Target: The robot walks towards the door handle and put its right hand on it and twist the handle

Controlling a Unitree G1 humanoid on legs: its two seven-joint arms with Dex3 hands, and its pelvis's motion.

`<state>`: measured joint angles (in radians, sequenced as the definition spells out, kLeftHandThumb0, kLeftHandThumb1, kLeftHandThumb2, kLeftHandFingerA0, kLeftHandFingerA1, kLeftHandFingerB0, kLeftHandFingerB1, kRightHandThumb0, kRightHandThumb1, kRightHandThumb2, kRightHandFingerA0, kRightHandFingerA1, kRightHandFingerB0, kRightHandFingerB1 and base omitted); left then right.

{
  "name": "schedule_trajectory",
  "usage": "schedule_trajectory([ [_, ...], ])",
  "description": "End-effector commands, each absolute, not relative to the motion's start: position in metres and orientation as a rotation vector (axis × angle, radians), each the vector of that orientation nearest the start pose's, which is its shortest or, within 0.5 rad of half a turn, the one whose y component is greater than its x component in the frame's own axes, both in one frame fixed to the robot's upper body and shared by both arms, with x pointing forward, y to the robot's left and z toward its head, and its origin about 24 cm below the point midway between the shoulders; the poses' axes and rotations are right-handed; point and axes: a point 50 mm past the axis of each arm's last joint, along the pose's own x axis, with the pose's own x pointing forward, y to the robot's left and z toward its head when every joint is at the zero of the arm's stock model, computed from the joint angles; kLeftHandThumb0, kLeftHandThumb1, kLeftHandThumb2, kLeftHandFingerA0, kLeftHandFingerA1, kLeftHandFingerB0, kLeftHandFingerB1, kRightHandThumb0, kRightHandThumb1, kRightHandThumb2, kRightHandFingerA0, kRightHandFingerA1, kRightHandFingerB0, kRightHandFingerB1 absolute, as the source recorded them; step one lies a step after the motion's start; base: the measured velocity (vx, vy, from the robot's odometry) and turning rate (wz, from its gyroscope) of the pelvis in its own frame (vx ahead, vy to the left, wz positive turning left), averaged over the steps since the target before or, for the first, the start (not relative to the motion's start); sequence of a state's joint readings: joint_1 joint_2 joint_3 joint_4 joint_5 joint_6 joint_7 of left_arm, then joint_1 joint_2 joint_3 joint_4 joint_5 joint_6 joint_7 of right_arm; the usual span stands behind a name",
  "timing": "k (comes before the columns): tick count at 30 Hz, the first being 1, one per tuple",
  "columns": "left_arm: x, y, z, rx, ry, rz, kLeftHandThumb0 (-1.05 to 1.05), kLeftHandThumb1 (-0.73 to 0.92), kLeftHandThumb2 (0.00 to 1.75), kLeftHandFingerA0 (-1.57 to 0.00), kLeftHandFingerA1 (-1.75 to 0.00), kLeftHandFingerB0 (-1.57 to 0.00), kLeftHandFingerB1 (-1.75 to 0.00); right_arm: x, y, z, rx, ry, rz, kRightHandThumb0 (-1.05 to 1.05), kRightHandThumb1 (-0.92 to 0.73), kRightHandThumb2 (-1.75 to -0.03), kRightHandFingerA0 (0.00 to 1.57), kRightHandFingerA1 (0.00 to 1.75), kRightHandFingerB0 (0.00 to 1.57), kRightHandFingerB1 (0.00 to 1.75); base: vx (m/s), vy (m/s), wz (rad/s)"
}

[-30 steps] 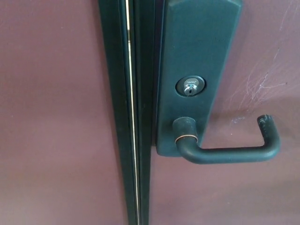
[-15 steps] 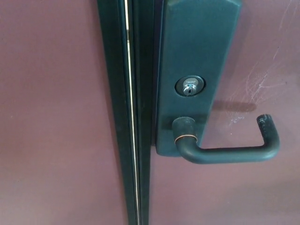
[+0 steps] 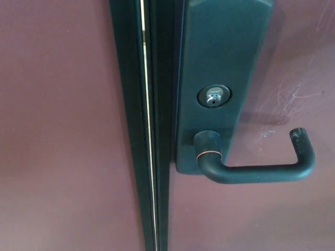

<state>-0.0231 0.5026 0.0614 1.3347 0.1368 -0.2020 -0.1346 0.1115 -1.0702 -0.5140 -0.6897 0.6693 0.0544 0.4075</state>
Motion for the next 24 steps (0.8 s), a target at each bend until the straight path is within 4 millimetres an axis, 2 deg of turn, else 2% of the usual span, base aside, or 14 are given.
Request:
schedule_trajectory([
  [1,0.086,0.345,-0.116,0.436,1.159,0.111,-0.43,0.49,0.76,-0.68,-0.6,-0.46,-0.51,0.192,-0.202,0.278,-0.676,-0.321,0.783,-0.62,-0.53,-0.57,0.86,0.55,0.68,0.5,0.0,0.0,0.0],
  [7,0.084,0.347,-0.115,0.444,1.163,0.103,-0.43,0.49,0.76,-0.67,-0.6,-0.46,-0.51,0.203,-0.194,0.281,-0.711,-0.26,0.799,-0.61,-0.53,-0.57,0.86,0.55,0.68,0.47,0.0,0.0,0.0],
  [12,0.083,0.346,-0.116,0.449,1.168,0.101,-0.43,0.49,0.76,-0.67,-0.6,-0.46,-0.51,0.202,-0.184,0.285,-0.729,-0.248,0.825,-0.49,-0.54,-0.58,0.81,0.53,0.65,0.4,0.0,0.0,0.0],
  [17,0.083,0.346,-0.116,0.448,1.168,0.101,-0.43,0.49,0.76,-0.67,-0.6,-0.46,-0.51,0.202,-0.182,0.287,-0.728,-0.237,0.828,-0.49,-0.54,-0.58,0.81,0.53,0.65,0.4,0.0,0.0,0.0],
  [18,0.083,0.346,-0.116,0.445,1.168,0.102,-0.43,0.49,0.76,-0.68,-0.6,-0.46,-0.51,0.195,-0.176,0.292,-0.734,-0.249,0.843,-0.37,-0.57,-0.58,0.72,0.53,0.56,0.4,0.0,0.0,0.0],
  [22,0.083,0.346,-0.116,0.435,1.167,0.103,-0.43,0.49,0.76,-0.68,-0.6,-0.46,-0.51,0.192,-0.172,0.294,-0.734,-0.25,0.85,-0.31,-0.58,-0.57,0.69,0.54,0.54,0.41,0.0,0.0,0.0],
  [24,0.083,0.345,-0.117,0.43,1.169,0.099,-0.43,0.49,0.76,-0.68,-0.6,-0.46,-0.51,0.188,-0.165,0.296,-0.761,-0.261,0.864,-0.2,-0.61,-0.57,0.63,0.56,0.47,0.43,0.0,0.0,0.0],
])
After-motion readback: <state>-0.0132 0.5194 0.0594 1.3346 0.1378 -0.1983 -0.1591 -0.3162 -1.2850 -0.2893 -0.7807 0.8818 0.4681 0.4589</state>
